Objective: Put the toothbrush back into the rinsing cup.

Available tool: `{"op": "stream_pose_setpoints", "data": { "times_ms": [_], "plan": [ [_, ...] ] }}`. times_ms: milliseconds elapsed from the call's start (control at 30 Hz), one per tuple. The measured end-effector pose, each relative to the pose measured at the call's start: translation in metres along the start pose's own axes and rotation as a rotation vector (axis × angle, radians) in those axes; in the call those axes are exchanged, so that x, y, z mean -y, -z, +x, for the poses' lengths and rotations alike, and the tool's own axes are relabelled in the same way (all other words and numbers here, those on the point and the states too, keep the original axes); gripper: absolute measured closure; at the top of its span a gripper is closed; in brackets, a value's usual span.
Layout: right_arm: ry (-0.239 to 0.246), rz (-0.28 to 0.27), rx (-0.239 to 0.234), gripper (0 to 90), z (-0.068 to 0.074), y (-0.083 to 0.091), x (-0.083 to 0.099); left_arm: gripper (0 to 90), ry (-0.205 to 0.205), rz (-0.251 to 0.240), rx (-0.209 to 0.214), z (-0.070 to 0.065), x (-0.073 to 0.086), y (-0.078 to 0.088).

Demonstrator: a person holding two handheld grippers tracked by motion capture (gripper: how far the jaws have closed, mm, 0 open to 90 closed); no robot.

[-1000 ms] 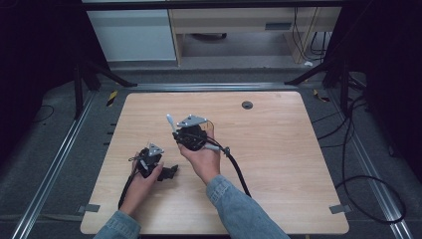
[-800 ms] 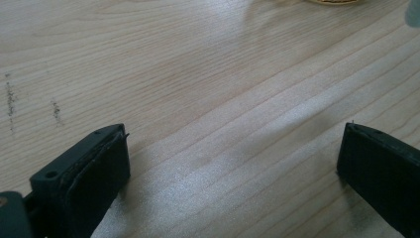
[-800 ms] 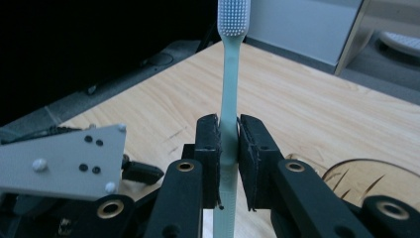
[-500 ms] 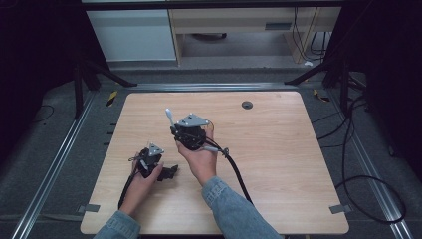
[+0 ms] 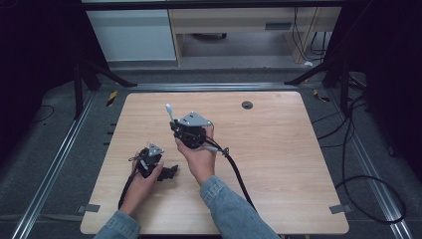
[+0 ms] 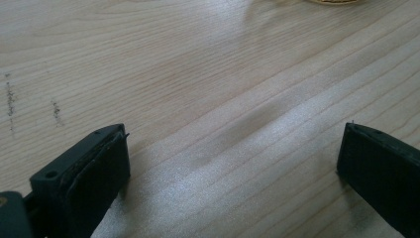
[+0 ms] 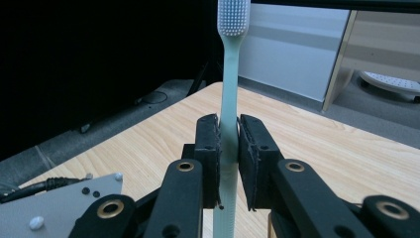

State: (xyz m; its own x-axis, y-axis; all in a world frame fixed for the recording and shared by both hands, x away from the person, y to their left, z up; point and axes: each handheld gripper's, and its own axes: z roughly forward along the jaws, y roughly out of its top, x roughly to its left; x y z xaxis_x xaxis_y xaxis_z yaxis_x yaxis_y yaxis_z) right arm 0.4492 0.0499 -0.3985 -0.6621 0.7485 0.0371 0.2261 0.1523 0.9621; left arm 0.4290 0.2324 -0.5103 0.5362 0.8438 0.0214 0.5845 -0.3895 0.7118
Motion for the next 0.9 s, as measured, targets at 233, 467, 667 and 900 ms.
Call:
{"op": "stream_pose_setpoints", "data": {
  "times_ms": [233, 467, 667, 900],
  "plan": [
    [0.007, -0.01, -0.001, 79.4, -0.001, -0.0021, -0.0019, 0.0, 0.0, 0.0, -0.001, 0.0, 0.0, 0.0],
    [-0.002, -0.021, -0.005, 79.4, -0.0043, -0.0029, -0.0026, 0.0, 0.0, 0.0, 0.0, 0.0, 0.0, 0.0],
    [-0.006, -0.047, -0.004, 79.3, -0.0053, -0.0031, -0.0024, 0.0, 0.004, -0.002, -0.002, -0.0004, 0.0, -0.0002],
    [-0.008, -0.073, 0.007, 79.3, -0.0057, -0.0039, -0.0009, 0.0, 0.004, -0.002, -0.002, -0.0004, 0.0, -0.0002]
  ]
}}
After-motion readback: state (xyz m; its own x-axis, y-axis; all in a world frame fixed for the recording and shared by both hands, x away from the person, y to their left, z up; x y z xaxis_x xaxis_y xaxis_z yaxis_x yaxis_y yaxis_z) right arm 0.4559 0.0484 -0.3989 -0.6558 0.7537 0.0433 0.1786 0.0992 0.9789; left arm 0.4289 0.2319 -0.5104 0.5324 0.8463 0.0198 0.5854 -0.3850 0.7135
